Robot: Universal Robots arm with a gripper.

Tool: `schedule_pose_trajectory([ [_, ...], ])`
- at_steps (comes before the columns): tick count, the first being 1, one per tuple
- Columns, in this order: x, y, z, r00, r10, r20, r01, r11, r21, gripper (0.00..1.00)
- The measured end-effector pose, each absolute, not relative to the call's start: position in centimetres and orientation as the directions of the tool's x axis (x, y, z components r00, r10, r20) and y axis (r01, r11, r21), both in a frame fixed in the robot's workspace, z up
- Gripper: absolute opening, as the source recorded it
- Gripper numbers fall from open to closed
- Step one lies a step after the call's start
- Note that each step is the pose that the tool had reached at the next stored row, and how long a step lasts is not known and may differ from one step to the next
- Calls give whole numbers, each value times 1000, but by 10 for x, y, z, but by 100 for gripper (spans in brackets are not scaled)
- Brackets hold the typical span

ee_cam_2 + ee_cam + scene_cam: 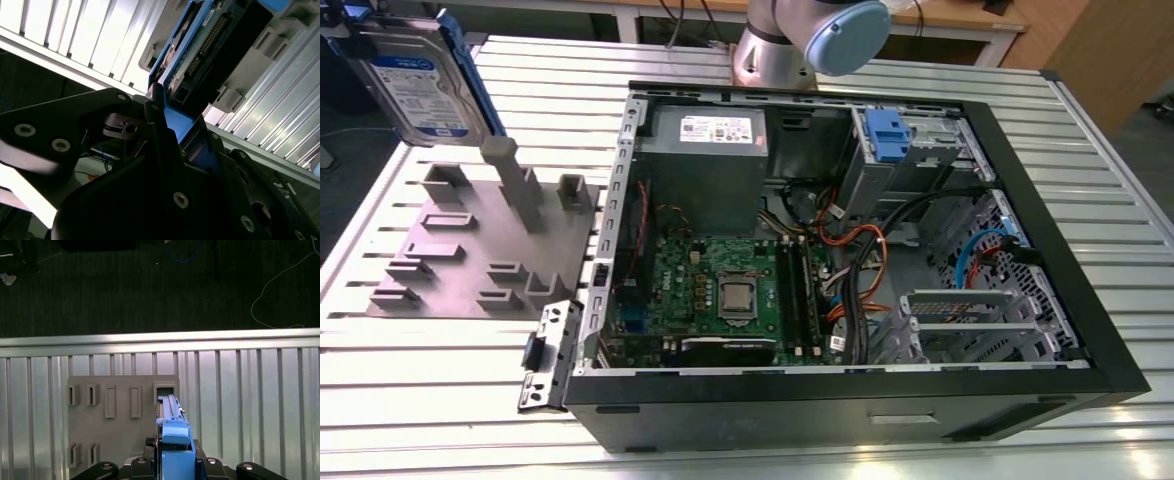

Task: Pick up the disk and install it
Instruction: 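Pick up the disk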

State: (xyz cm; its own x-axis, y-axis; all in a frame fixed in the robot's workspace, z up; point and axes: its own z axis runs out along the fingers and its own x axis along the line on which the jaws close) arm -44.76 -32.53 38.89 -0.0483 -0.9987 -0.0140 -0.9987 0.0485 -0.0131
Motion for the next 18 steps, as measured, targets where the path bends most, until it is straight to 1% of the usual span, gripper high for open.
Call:
schedule_pose_trajectory([
  [18, -448, -325, 395, -48, -999, -14, -999, 48, -13, 36],
])
